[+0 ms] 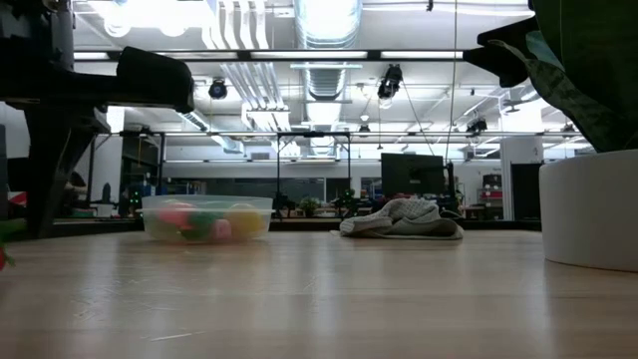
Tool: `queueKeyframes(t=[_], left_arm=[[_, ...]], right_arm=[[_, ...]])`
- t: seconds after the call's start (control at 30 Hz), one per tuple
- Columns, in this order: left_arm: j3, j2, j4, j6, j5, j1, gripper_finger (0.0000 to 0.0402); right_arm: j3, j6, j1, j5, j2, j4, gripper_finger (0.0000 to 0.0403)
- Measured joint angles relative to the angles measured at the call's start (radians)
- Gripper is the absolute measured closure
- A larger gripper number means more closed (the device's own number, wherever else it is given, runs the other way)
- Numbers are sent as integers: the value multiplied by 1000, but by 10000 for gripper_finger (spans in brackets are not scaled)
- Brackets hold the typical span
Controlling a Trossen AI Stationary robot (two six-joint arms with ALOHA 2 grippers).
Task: Pick and placing Produce into tupperware
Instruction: Put the red strawberry into the transparent container
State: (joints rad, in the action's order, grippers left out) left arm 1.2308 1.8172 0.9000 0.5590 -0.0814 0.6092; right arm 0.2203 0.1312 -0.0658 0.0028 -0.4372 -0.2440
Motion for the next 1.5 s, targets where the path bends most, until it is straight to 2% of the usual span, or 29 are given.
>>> queueKeyframes(t=[0.27, 0.5, 0.67, 0.97, 1.07, 1.17, 1.37, 1.5], left_arm=[[0, 27, -2, -1, 0, 2, 397], [0, 42, 0, -3, -12, 2, 401], [2, 41, 0, -2, -106, 3, 401], [13, 37, -1, -3, -192, -1, 401], [17, 29, 1, -24, -257, -3, 401], [22, 16, 21, -82, -369, -17, 401], [30, -26, 91, -259, -652, -73, 401], [26, -42, 188, -423, -749, -140, 402]], right_arm=[[0, 0, 0, 0, 0, 0, 161], [0, 0, 0, 0, 0, 0, 161], [0, 0, 0, 0, 0, 0, 161], [0, 0, 0, 0, 0, 0, 161], [0, 0, 0, 0, 0, 0, 161], [0, 0, 0, 0, 0, 0, 161], [0, 0, 0, 0, 0, 0, 161], [0, 0, 0, 0, 0, 0, 161]])
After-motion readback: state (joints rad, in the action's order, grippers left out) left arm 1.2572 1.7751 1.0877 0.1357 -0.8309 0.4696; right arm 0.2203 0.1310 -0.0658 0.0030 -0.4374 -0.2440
